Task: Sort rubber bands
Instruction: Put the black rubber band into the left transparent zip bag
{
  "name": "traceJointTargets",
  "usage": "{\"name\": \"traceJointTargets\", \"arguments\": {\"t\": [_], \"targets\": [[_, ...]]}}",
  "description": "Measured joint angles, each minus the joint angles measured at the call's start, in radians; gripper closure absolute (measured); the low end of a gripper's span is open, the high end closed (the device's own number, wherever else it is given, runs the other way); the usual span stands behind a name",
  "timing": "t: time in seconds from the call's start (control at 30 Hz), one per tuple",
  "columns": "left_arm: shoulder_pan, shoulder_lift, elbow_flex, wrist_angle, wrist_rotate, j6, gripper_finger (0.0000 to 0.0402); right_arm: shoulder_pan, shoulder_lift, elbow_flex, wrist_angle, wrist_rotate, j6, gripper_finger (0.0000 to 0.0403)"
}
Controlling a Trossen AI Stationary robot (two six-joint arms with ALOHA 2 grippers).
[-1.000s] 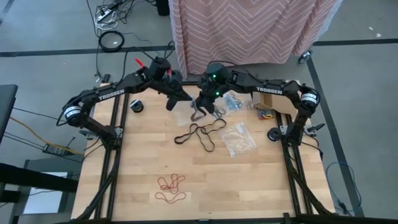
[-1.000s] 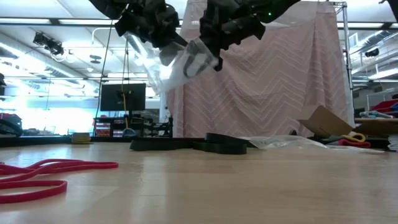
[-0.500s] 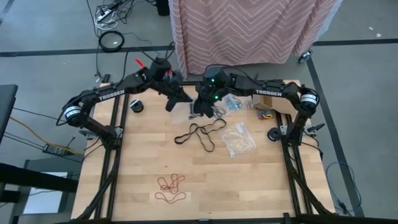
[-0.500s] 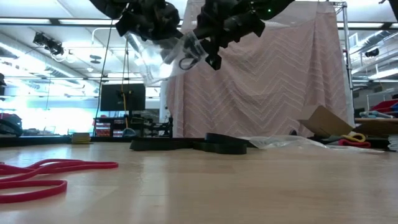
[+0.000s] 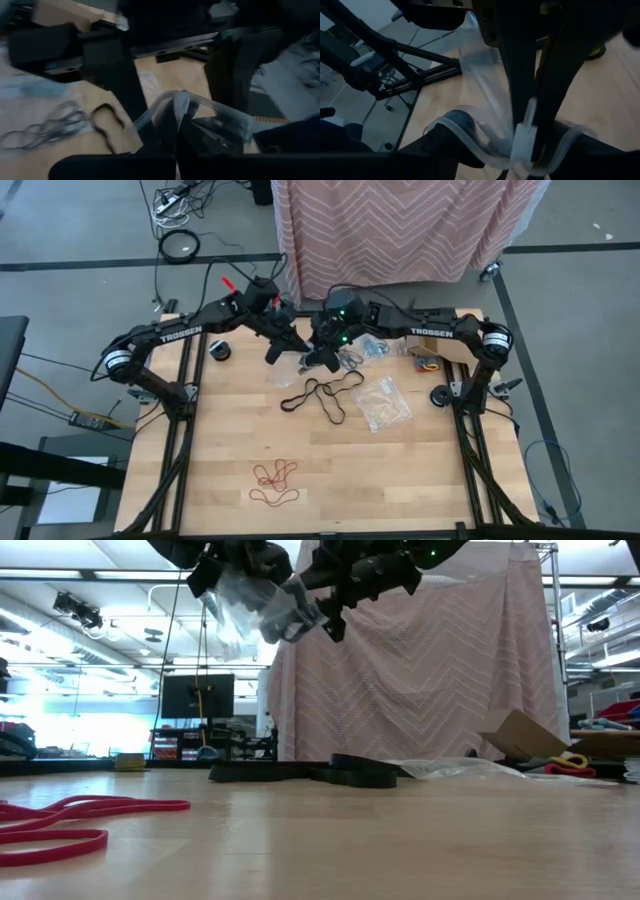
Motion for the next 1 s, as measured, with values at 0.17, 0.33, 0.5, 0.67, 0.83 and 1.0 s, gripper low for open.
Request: {"name": "traceJointTargets", "arguments": {"t": [0.17, 0.33, 0.5, 0.67, 0.83, 1.0], "targets": [[-0.015, 0.007, 0.000, 0.011, 0.019, -0.007, 0.0402, 0.004, 0.013, 0.001, 0.008, 0.020, 0.011, 0.0175], [-0.023, 0.007, 0.000, 0.011, -0.024, -0.007, 0.0402, 0.001, 0.011, 0.001, -0.003, 0.014, 0.009, 0.0175], [0.000, 0.006, 0.000, 0.005, -0.028, -0.007, 0.0402, -0.014, -0.006, 0.001, -0.069, -0.013, 0.036, 0.0175], [0.015, 0.003, 0.003, 0.002, -0.015, -0.002, 0.0402, -0.025, -0.057, 0.001, -0.119, -0.010, 0.015, 0.0175], [0.022, 0.005, 0.001, 0.003, -0.015, -0.003, 0.0402, -0.031, -0.076, 0.001, -0.189, 0.033, -0.009, 0.0175], [0.028, 0.005, 0.000, 0.003, -0.014, -0.003, 0.0402, -0.047, -0.100, 0.001, -0.209, -0.009, 0.019, 0.0175]]}}
